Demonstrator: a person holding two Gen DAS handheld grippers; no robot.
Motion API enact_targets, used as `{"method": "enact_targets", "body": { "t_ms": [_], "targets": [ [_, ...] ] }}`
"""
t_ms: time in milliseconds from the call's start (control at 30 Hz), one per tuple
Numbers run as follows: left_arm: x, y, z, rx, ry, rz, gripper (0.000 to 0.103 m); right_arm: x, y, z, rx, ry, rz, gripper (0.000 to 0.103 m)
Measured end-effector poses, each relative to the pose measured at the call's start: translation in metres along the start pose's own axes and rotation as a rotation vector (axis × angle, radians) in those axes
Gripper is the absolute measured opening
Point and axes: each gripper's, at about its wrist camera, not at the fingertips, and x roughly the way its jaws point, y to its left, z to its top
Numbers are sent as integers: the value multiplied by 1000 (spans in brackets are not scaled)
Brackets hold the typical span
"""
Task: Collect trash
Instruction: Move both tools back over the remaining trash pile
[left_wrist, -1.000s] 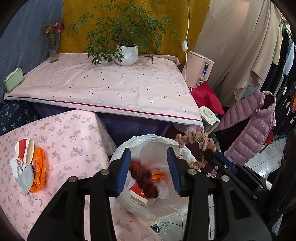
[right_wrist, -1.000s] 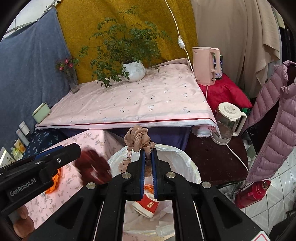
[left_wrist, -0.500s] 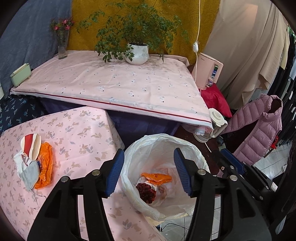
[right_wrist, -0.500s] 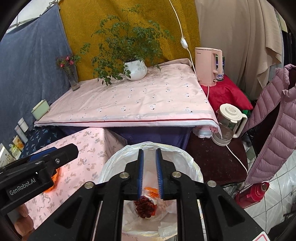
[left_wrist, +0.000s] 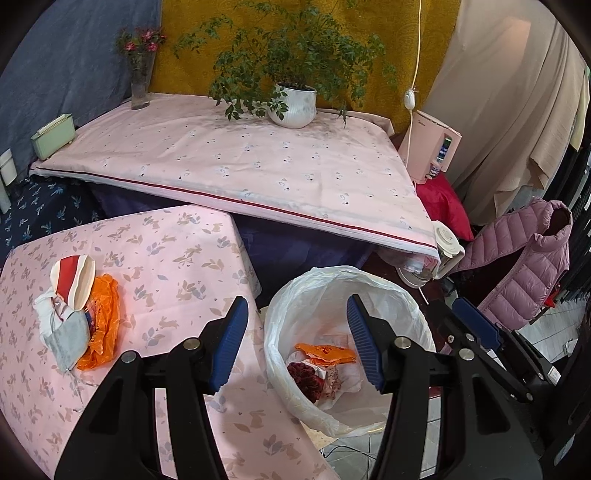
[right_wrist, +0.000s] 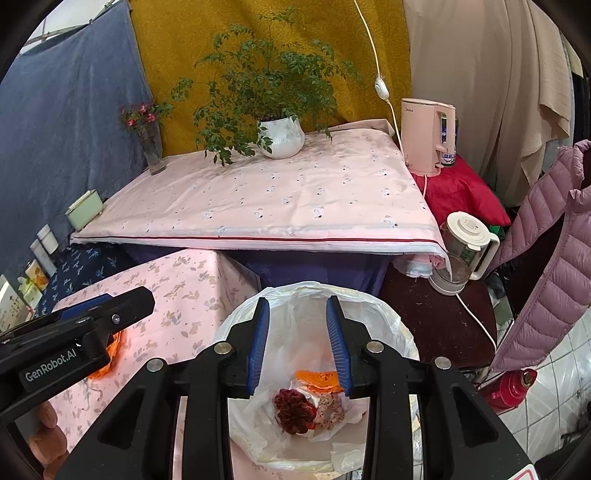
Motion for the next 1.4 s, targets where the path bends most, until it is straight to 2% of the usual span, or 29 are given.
{"method": "enact_targets", "body": {
  "t_ms": [167, 400, 467, 633, 1000, 1100, 1267, 1400],
  "targets": [
    [-1, 12, -2, -15, -2, 15, 53, 2, 9, -1, -18, 5, 1, 38],
    [-1, 34, -6, -49, 2, 33, 53, 7, 28, -4, -52, 19, 4, 39],
    [-2, 42, -8, -61, 3, 41, 53, 8, 33, -5, -61, 20, 7, 45],
    [-4, 68, -13, -108, -4, 71, 60, 13, 55, -10, -95, 31, 22, 50],
    [-9, 158, -37, -262, 9, 175, 68, 28, 127, -25, -194, 79, 93, 51],
    [-12, 187, -47, -313, 16, 206, 71, 33, 150, -32, -221, 97, 119, 54],
    [-15, 240, -69, -418, 37, 257, 77, 47, 191, -47, -268, 138, 164, 58],
    [-13, 280, -89, -519, 73, 257, 77, 61, 219, -63, -300, 182, 193, 59]
  ]
}}
